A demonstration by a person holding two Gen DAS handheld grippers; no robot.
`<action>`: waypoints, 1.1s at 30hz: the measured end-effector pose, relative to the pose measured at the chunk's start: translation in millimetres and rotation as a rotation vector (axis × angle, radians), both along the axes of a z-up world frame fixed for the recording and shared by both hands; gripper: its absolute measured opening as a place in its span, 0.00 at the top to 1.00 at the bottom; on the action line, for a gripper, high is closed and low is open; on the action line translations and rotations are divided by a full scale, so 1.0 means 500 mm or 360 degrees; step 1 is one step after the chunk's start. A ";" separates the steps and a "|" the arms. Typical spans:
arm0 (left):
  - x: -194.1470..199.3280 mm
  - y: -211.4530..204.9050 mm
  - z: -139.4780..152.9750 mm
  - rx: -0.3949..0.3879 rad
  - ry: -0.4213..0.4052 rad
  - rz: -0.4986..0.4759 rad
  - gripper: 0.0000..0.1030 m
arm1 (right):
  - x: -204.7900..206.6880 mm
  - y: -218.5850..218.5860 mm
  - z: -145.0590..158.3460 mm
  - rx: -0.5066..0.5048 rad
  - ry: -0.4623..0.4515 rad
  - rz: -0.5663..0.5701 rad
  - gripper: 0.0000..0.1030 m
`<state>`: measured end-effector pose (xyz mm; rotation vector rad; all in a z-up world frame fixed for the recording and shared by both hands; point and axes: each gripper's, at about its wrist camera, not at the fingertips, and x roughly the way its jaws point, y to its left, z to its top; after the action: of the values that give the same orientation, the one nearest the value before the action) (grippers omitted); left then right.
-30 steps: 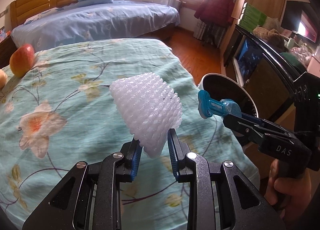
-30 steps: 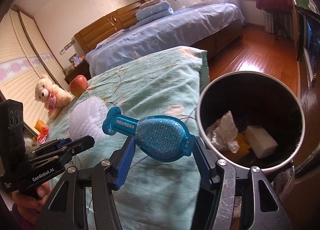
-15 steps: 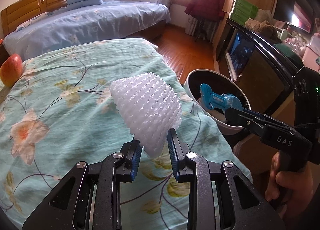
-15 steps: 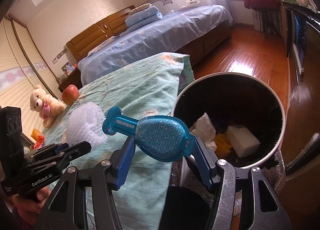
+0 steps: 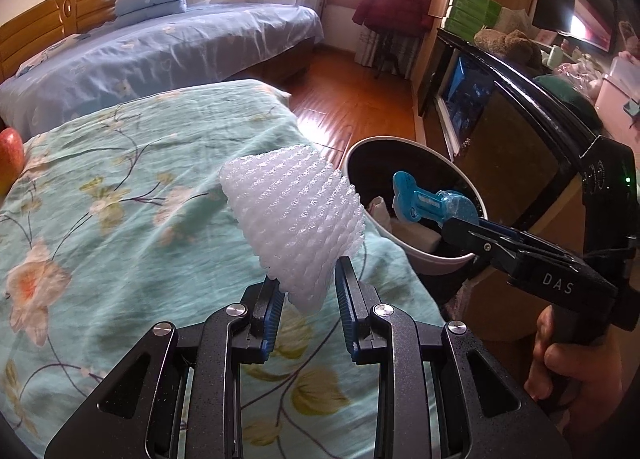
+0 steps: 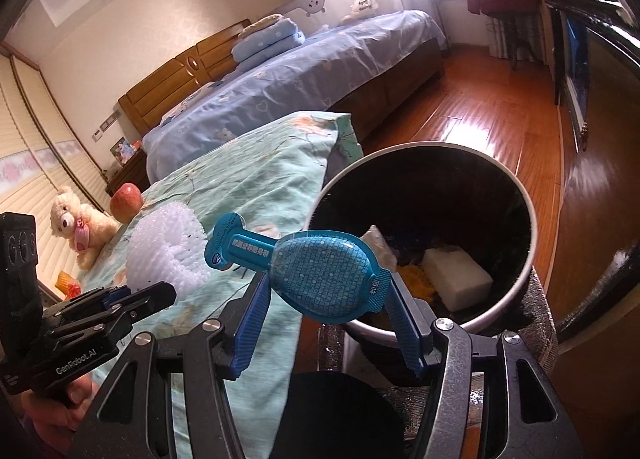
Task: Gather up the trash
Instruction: 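Carry the blue brush and white foam net over the bin with both tools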
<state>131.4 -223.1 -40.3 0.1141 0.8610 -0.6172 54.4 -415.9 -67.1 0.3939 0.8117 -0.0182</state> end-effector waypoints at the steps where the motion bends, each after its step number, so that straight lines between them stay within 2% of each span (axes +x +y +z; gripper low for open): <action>1: -0.001 -0.003 0.000 0.0000 0.0001 -0.0004 0.76 | 0.000 -0.003 -0.001 0.0002 0.0001 -0.0006 0.42; 19: -0.011 -0.063 0.004 0.0005 -0.0003 -0.0097 0.77 | -0.029 -0.078 -0.010 -0.0009 0.0014 -0.0163 0.42; 33: -0.014 -0.105 0.005 0.0024 -0.0005 -0.0154 0.77 | -0.034 -0.098 -0.014 -0.0045 0.0016 -0.0237 0.42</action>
<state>124.5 -275.6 -37.9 0.1710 0.8608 -0.7011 37.4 -464.8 -74.2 0.4270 0.7899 -0.1706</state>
